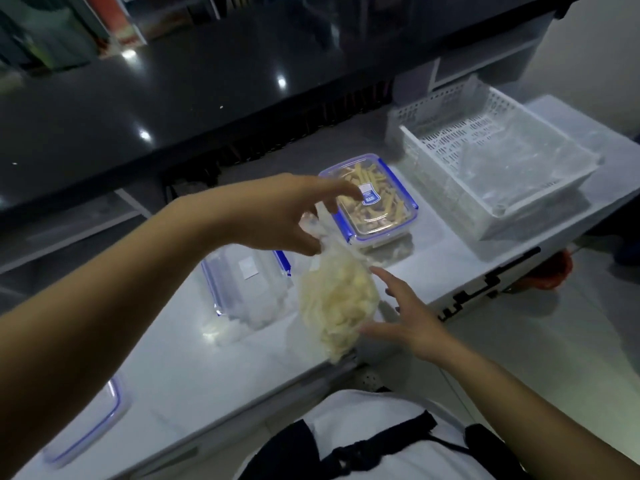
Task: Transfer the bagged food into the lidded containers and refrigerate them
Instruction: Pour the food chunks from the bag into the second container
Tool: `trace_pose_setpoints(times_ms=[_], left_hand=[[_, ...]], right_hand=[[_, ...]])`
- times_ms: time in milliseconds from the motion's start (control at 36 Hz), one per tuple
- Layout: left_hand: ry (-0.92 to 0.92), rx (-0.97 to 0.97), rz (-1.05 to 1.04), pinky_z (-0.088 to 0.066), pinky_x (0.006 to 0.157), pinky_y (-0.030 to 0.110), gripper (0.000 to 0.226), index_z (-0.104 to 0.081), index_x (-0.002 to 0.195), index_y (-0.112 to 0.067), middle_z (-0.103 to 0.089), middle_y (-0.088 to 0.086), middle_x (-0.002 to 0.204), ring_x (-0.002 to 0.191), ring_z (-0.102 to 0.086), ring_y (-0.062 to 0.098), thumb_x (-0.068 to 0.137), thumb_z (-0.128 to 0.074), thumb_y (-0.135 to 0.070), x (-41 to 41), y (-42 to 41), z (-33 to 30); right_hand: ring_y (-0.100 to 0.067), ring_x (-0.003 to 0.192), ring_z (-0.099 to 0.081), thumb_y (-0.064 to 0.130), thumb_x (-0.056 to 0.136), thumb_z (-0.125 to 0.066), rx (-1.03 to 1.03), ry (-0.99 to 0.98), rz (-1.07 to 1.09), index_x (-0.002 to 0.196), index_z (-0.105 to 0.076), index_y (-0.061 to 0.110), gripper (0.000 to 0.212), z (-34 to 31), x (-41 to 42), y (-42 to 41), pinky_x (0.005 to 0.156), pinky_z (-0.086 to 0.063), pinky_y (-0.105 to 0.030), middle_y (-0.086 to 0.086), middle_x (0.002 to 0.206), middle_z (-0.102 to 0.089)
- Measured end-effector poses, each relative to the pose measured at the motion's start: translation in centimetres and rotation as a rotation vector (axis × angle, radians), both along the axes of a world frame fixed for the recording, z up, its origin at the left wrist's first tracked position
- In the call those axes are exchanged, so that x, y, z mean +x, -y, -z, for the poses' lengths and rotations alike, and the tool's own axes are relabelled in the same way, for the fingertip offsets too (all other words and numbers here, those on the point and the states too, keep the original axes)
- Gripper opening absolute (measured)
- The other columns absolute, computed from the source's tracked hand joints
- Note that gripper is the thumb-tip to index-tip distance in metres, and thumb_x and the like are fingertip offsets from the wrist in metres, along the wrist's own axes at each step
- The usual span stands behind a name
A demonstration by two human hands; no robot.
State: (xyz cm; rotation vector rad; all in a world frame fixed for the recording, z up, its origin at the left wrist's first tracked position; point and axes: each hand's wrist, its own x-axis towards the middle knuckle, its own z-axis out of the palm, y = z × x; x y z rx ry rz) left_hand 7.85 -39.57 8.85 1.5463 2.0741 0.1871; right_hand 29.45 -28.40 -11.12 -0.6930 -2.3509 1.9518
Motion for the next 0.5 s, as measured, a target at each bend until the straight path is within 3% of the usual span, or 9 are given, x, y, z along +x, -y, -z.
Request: trace_pose_setpoints(times_ms=[56,167,250,306,389,500], left_hand=[[-0.063,-0.041,-0.013,-0.05,0.084,0.022,0.076,-0.03,0.137,-0.062,-0.054,-0.026,0.113,0.104,-0.058,0.003,0.085,-0.078,-0.033,0.4,0.1,0.3],[-0.151,-0.15,-0.036,-0.057,0.082,0.031,0.069,-0.027,0.138,-0.056,-0.061,-0.017,0.1,0.086,-0.062,0.005,0.091,-0.069,-0.029,1.1,-0.1,0.4],[-0.207,-0.207,-0.038,-0.054,0.073,0.026,0.07,-0.026,0.141,-0.054,-0.062,-0.016,0.101,0.075,-0.059,0.003,0.092,-0.066,-0.023,1.4,-0.3,-0.1],[-0.216,-0.252,-0.045,-0.041,0.062,0.016,0.07,-0.029,0.142,-0.053,-0.062,-0.016,0.105,0.068,-0.056,0.002,0.092,-0.066,-0.021,1.5,-0.6,-0.4],[-0.226,-0.331,-0.056,-0.035,0.06,0.014,0.073,-0.026,0.147,-0.05,-0.061,-0.014,0.111,0.067,-0.053,0.002,0.094,-0.066,-0.022,1.3,-0.9,-0.7],[-0.221,-0.45,-0.023,-0.04,0.073,0.02,0.072,-0.026,0.148,-0.049,-0.062,-0.012,0.118,0.075,-0.053,0.001,0.095,-0.064,-0.02,1.3,-0.9,-0.9]], right_hand=[[0.039,0.108,-0.027,0.046,0.065,-0.09,-0.009,-0.034,-0.004,0.134,-0.029,0.062,0.094,0.4,-0.6,-0.4,0.08,-0.03,0.01,0.038,0.137,-0.028],[0.036,0.118,-0.023,0.065,0.058,-0.083,0.083,-0.044,-0.083,0.131,-0.026,0.069,0.093,0.7,-1.6,-1.5,0.088,-0.031,0.006,0.046,0.135,-0.024],[0.013,0.135,-0.031,0.07,0.056,-0.081,0.111,-0.04,-0.163,0.128,-0.024,0.078,0.092,1.3,-2.3,-2.3,0.113,-0.035,-0.027,0.041,0.141,-0.03],[-0.002,0.141,-0.033,0.073,0.055,-0.081,0.106,-0.064,-0.191,0.129,-0.026,0.078,0.093,1.6,-2.6,-2.8,0.116,-0.035,-0.043,0.034,0.146,-0.033],[-0.006,0.143,-0.032,0.074,0.055,-0.081,0.117,-0.067,-0.208,0.131,-0.028,0.075,0.092,1.9,-2.9,-3.4,0.117,-0.033,-0.047,0.024,0.152,-0.034],[-0.006,0.143,-0.032,0.066,0.059,-0.082,0.11,-0.044,-0.233,0.141,-0.033,0.059,0.096,2.0,-3.0,-3.9,0.117,-0.034,-0.045,0.019,0.154,-0.033]])
